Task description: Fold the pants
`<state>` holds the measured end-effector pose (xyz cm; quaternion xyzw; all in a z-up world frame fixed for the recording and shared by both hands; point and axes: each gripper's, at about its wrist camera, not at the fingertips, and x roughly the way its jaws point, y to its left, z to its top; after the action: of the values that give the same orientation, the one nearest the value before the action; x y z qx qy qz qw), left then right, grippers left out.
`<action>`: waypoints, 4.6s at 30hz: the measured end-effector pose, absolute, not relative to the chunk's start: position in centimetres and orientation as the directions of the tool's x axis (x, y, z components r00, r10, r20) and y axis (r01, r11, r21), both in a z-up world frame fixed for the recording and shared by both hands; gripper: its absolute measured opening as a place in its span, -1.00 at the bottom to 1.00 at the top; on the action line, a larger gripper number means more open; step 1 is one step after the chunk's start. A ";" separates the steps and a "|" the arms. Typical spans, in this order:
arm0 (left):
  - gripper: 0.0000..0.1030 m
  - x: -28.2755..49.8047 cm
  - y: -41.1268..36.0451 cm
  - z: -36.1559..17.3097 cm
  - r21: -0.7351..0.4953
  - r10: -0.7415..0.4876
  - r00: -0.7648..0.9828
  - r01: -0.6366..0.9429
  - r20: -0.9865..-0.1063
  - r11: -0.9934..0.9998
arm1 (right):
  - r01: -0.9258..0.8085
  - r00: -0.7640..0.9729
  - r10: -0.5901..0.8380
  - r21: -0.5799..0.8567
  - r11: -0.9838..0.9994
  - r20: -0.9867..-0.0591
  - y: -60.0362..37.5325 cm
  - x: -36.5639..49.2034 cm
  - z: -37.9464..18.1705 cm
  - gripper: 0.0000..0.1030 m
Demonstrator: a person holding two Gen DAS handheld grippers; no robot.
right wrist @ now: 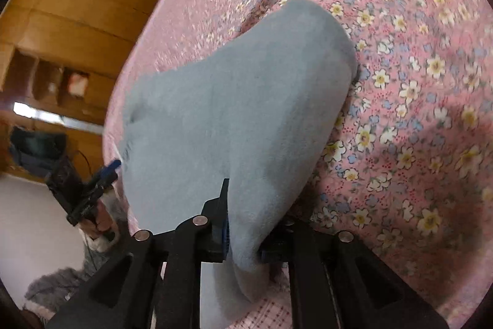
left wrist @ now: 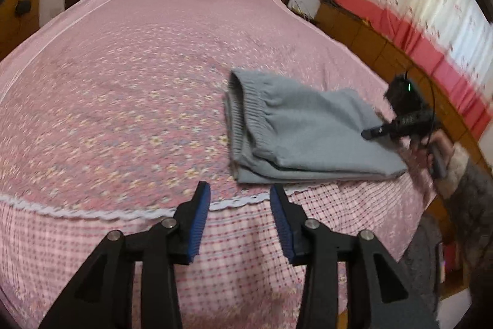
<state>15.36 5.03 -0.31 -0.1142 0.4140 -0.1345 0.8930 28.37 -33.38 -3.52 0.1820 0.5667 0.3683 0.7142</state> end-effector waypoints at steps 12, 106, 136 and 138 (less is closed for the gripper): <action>-0.07 16.8 11.2 -2.2 -0.462 -0.340 0.691 0.010 -0.638 0.887 | -0.156 0.253 0.853 0.851 0.501 -0.456 -36.4 25.6 -5.9 -0.60; 0.00 20.6 19.9 -3.0 -0.572 -0.382 0.736 -0.009 -0.559 0.820 | -0.709 0.357 0.153 -0.160 0.687 -0.922 -0.9 19.9 3.5 -0.80; 0.00 21.2 18.2 -3.1 -0.571 -0.395 0.712 -0.009 -0.580 0.821 | -0.802 0.332 0.314 -0.091 0.590 -0.889 1.4 16.1 3.7 -0.62; 0.00 20.4 17.9 -2.0 -0.571 -0.406 0.720 0.017 -0.563 0.821 | -0.780 0.281 0.434 0.060 0.623 -0.856 -1.7 15.8 6.2 -0.53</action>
<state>20.44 17.89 -1.97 -0.2746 0.3546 -0.1194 0.8858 15.82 -1.75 6.21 -0.1900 0.4548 0.3905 0.7775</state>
